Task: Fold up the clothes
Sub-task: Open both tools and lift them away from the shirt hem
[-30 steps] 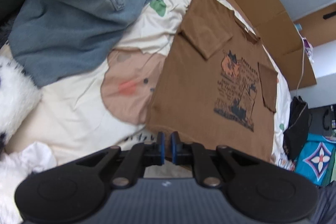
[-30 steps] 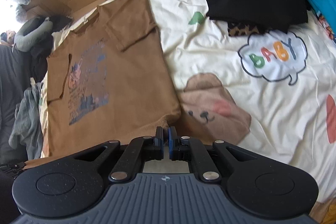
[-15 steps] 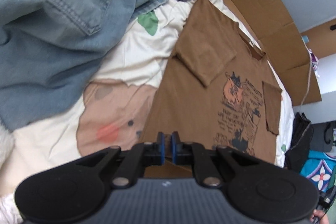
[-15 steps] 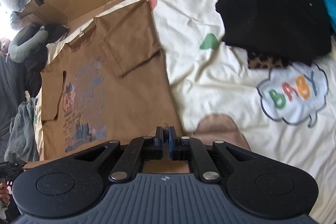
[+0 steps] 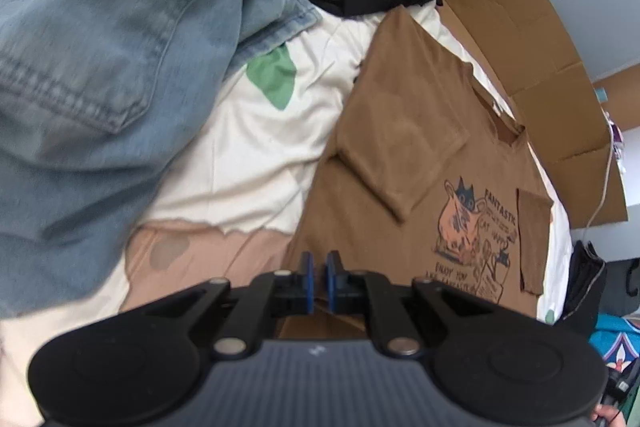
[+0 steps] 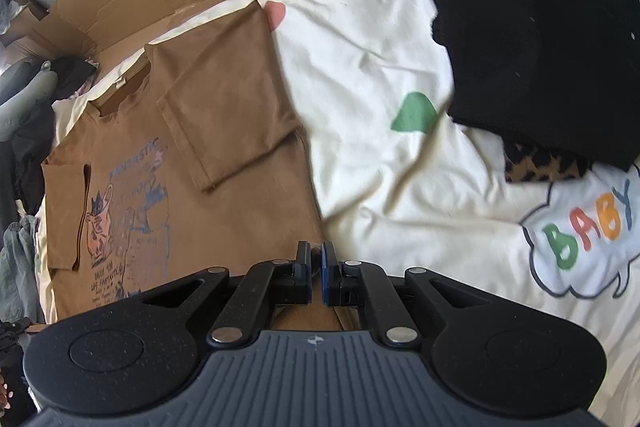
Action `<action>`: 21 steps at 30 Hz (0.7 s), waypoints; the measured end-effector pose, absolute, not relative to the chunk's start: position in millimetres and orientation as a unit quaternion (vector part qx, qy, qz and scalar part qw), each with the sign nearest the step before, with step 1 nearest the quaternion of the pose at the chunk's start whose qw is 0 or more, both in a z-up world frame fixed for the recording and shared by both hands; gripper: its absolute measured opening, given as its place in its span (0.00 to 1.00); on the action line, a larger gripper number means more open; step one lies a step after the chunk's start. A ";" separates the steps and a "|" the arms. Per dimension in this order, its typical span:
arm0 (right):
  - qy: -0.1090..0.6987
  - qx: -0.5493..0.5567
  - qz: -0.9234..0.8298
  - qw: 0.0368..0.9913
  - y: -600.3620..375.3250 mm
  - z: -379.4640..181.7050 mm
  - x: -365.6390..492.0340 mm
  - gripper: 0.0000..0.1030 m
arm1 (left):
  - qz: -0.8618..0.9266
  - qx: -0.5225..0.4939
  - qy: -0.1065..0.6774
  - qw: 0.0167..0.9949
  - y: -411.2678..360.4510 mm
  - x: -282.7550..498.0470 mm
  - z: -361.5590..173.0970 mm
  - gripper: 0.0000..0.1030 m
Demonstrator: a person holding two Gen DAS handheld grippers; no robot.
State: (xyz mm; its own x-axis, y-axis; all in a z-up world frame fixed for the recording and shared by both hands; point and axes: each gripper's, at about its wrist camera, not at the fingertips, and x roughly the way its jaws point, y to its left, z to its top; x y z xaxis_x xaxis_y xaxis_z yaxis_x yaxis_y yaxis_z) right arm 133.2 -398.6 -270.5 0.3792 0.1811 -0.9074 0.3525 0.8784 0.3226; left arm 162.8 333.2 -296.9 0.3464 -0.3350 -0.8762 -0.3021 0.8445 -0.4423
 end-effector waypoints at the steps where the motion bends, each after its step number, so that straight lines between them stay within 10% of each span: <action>1: 0.555 0.239 -0.054 0.795 -397.7 -270.6 136.8 0.02 | -0.009 -0.279 0.570 0.773 333.9 166.1 -297.8 0.06; 10: 0.552 0.246 -0.087 0.792 -399.3 -274.2 159.9 0.05 | 0.038 -0.270 0.578 0.769 327.9 179.7 -305.9 0.09; 16: 0.527 0.242 -0.096 0.809 -412.8 -234.5 156.1 0.34 | 0.036 -0.265 0.562 0.783 332.5 180.1 -271.3 0.35; 21: 0.515 0.204 -0.096 0.827 -425.5 -167.7 154.4 0.34 | 0.016 -0.257 0.543 0.800 334.5 174.0 -229.2 0.43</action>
